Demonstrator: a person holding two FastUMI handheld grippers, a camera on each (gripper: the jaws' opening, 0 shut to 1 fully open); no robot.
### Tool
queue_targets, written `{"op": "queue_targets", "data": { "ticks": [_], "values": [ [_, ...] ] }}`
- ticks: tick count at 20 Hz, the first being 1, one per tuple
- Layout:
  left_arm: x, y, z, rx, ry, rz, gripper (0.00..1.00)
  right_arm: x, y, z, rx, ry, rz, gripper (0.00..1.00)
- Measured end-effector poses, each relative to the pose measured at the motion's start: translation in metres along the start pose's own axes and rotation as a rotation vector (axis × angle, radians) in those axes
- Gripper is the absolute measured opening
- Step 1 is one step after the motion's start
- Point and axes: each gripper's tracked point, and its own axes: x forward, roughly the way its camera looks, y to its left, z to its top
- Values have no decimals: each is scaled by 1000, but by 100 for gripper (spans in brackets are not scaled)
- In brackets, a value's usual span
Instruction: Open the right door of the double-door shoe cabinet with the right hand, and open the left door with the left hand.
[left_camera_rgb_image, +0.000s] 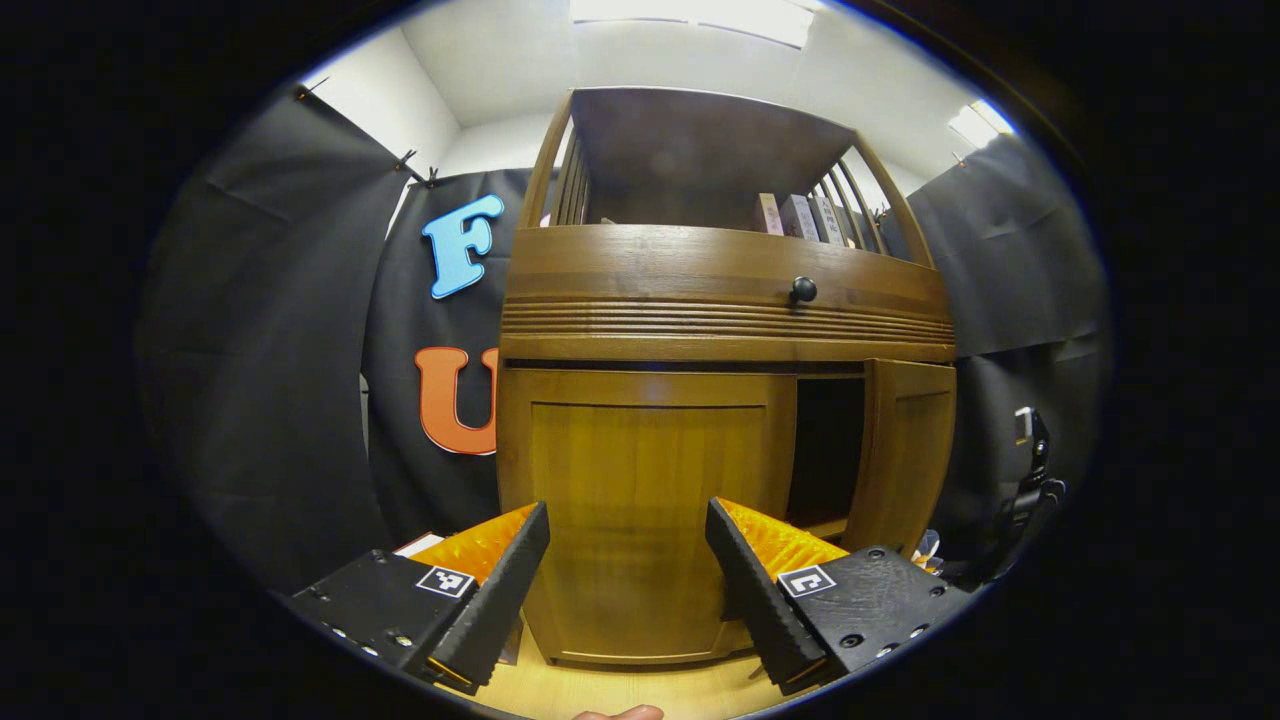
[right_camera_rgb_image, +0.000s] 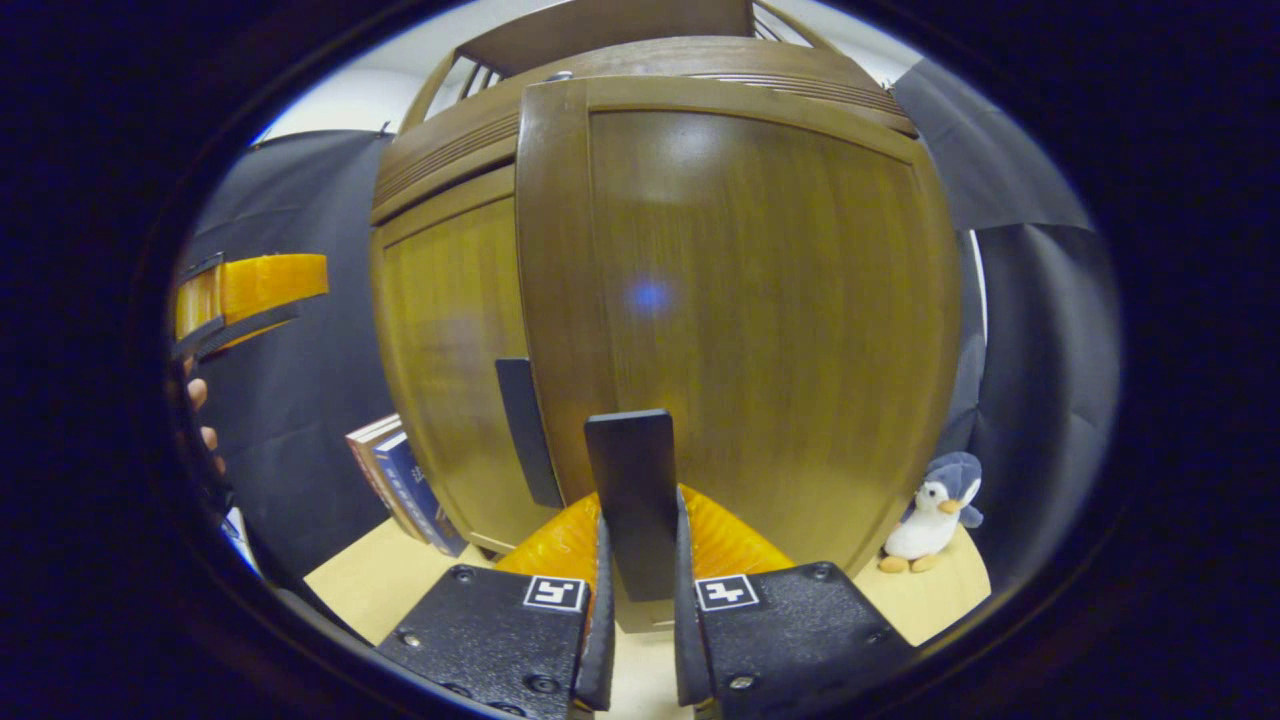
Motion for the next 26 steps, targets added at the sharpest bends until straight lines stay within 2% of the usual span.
{"op": "queue_targets", "data": {
  "ticks": [2,3,4,13,21,22,23,24,25,26],
  "values": [
    [0,-8,-2,3,4,-3,94,-12,-3,-3,-10,0,7,28],
    [0,-12,-3,4,6,-7,100,-19,-6,-5,-10,0,11,28],
    [-1,-16,-3,4,7,-9,94,-26,-9,-8,-7,1,16,28],
    [4,-43,-6,-2,9,-32,94,-75,-34,-22,-4,-14,12,27],
    [10,-70,-12,-26,20,-61,94,-116,-71,-31,23,-34,-51,27],
    [11,-73,-13,-25,21,-66,100,-121,-76,-33,22,-36,-65,27],
    [12,-77,-13,-24,23,-68,94,-125,-81,-34,26,-37,-78,27],
    [12,-81,-14,-24,27,-72,100,-130,-87,-34,31,-39,-91,27],
    [13,-84,-16,-22,32,-75,94,-134,-92,-35,34,-41,-104,24],
    [13,-86,-18,-21,35,-78,94,-140,-99,-36,26,-41,-117,24]
  ]
}}
